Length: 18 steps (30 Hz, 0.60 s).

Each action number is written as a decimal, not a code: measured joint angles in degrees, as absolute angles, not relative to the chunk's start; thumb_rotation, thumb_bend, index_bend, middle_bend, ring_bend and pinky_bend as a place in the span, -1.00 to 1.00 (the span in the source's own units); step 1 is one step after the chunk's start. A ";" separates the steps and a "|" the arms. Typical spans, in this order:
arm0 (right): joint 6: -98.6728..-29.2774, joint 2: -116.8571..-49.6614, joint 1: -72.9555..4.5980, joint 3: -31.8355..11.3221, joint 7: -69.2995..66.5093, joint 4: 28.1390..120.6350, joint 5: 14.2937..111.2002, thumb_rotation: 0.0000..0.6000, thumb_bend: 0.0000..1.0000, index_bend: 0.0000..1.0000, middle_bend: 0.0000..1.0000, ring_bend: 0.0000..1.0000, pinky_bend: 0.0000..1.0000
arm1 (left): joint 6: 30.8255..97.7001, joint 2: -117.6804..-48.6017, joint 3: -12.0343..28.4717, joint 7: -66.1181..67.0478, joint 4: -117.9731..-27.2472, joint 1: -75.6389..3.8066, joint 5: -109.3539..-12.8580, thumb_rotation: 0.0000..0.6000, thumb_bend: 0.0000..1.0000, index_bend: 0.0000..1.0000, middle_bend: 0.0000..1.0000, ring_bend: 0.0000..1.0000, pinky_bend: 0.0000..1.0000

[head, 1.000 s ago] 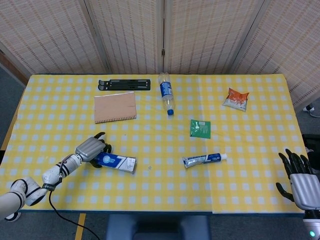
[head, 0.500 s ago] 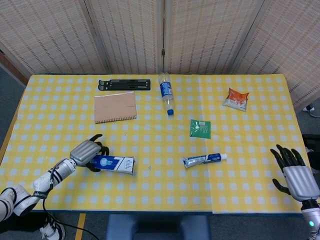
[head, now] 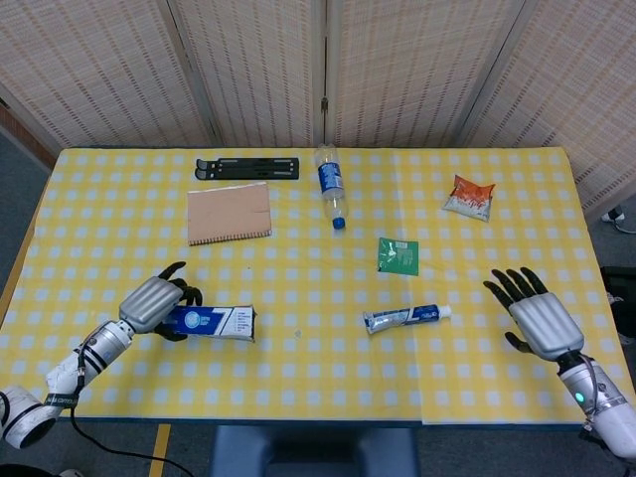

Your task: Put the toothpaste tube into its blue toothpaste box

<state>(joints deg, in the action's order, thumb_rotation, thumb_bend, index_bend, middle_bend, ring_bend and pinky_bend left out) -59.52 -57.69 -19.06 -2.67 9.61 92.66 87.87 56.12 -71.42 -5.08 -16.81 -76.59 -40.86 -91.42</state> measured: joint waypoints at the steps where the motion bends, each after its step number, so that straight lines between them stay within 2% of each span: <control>1: -58.38 -57.92 -19.90 -2.78 9.78 92.79 87.72 1.00 -0.34 -0.70 -0.81 -0.87 -1.00 | 56.06 -71.53 -5.04 -16.81 -76.54 -40.83 -91.41 1.00 -0.73 -0.09 0.11 -0.25 -1.00; 9: -50.13 -63.18 -26.05 -3.58 9.37 92.06 85.81 1.00 -0.34 -0.64 -0.77 -0.85 -1.00 | 56.19 -71.71 -4.40 -16.01 -77.50 -41.14 -92.24 1.00 -0.73 -0.08 0.11 -0.25 -1.00; 18: -50.28 -71.49 -28.96 -1.92 -1.27 84.06 90.41 1.00 -0.34 -0.59 -0.73 -0.79 -0.98 | 55.91 -70.40 -3.90 -16.91 -78.78 -41.23 -92.20 1.00 -0.73 -0.08 0.11 -0.25 -1.00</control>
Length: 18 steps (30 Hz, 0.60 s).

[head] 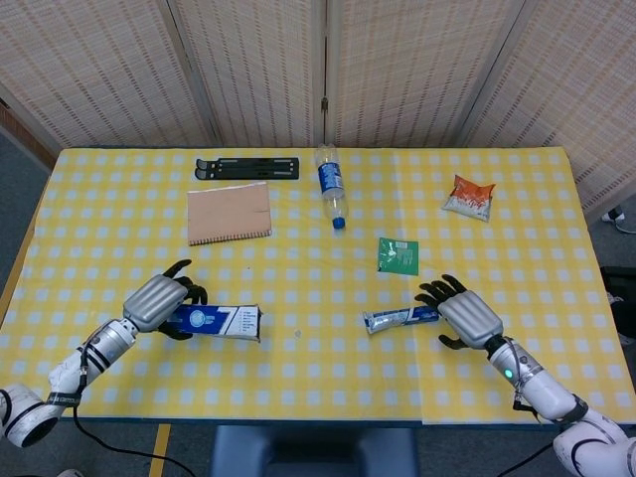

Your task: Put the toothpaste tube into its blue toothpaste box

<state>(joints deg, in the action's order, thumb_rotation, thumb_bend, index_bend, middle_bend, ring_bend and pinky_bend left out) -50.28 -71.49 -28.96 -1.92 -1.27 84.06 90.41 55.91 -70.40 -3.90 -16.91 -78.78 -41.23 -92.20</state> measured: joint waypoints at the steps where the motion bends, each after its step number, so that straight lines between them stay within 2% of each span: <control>1: -50.63 -72.44 -29.13 -1.67 -2.53 82.94 90.97 1.00 -0.34 -0.58 -0.73 -0.79 -0.97 | 55.94 -70.40 -3.92 -16.85 -78.75 -41.18 -92.31 1.00 -0.73 -0.08 0.11 -0.24 -1.00; 9: -53.96 -80.54 -30.64 -0.18 -13.62 73.55 94.04 1.00 -0.31 -0.41 -0.61 -0.74 -0.92 | 56.07 -70.24 -3.55 -16.61 -79.20 -40.91 -92.10 1.00 -0.73 -0.08 0.11 -0.24 -1.00; 18: -54.44 -86.23 -33.77 -0.13 -18.98 68.98 94.41 1.00 -0.28 -0.28 -0.51 -0.67 -0.83 | 57.26 -70.03 -3.14 -17.44 -79.32 -40.33 -92.35 1.00 -0.73 -0.08 0.11 -0.24 -1.00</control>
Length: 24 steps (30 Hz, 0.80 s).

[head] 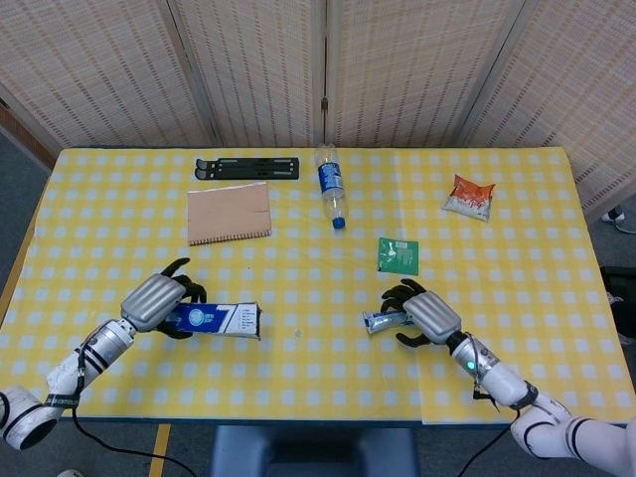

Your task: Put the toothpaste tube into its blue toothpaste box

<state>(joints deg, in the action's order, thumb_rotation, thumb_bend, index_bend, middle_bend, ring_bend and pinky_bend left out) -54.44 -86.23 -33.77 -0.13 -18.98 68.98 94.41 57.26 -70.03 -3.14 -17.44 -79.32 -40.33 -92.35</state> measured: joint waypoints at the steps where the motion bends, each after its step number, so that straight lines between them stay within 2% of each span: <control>1: -54.27 -86.53 -34.06 -0.13 -18.99 68.75 94.31 1.00 -0.28 -0.28 -0.51 -0.67 -0.83 | 57.28 -69.98 -3.15 -17.51 -79.30 -40.31 -92.40 1.00 -0.73 -0.08 0.11 -0.24 -1.00; 15: -48.24 -88.46 -37.74 -1.21 -12.84 68.38 90.07 1.00 -0.28 -0.26 -0.50 -0.67 -0.83 | 57.62 -68.96 -3.19 -18.37 -79.29 -39.91 -92.77 1.00 -0.73 -0.08 0.11 -0.25 -1.00; 24: -46.90 -90.35 -39.30 -1.76 -10.48 67.84 88.02 1.00 -0.28 0.02 -0.27 -0.53 -0.82 | 58.48 -68.47 -3.11 -19.64 -78.19 -39.31 -92.93 1.00 -0.72 -0.08 0.11 -0.25 -1.00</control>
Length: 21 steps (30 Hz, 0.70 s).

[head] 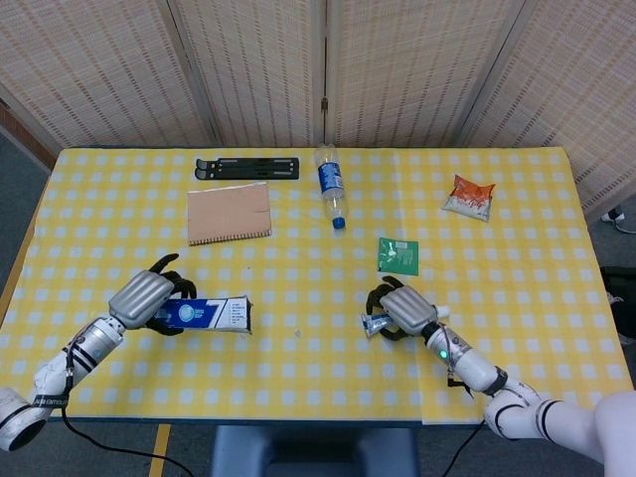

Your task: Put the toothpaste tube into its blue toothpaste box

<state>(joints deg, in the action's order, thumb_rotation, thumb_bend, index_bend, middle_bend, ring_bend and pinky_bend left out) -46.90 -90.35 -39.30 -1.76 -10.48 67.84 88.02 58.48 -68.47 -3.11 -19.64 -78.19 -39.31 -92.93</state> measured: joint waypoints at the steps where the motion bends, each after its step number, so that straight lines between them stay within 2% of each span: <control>1: -46.99 -90.61 -39.36 -1.77 -10.40 67.63 87.94 1.00 -0.28 0.05 -0.24 -0.52 -0.81 | 58.51 -68.40 -3.12 -19.74 -78.16 -39.27 -92.95 1.00 -0.72 -0.08 0.11 -0.25 -1.00; 9: -49.76 -91.35 -39.31 -1.94 -10.25 67.14 88.12 1.00 -0.28 0.23 -0.09 -0.41 -0.74 | 58.98 -67.77 -2.89 -21.06 -78.31 -38.87 -92.72 1.00 -0.72 -0.08 0.11 -0.24 -1.00; 21: -61.83 -85.08 -35.96 -2.23 -14.98 71.75 90.77 1.00 -0.28 0.26 -0.06 -0.36 -0.69 | 59.75 -65.99 -2.46 -25.91 -79.39 -38.30 -92.44 1.00 -0.70 -0.08 0.11 -0.24 -1.00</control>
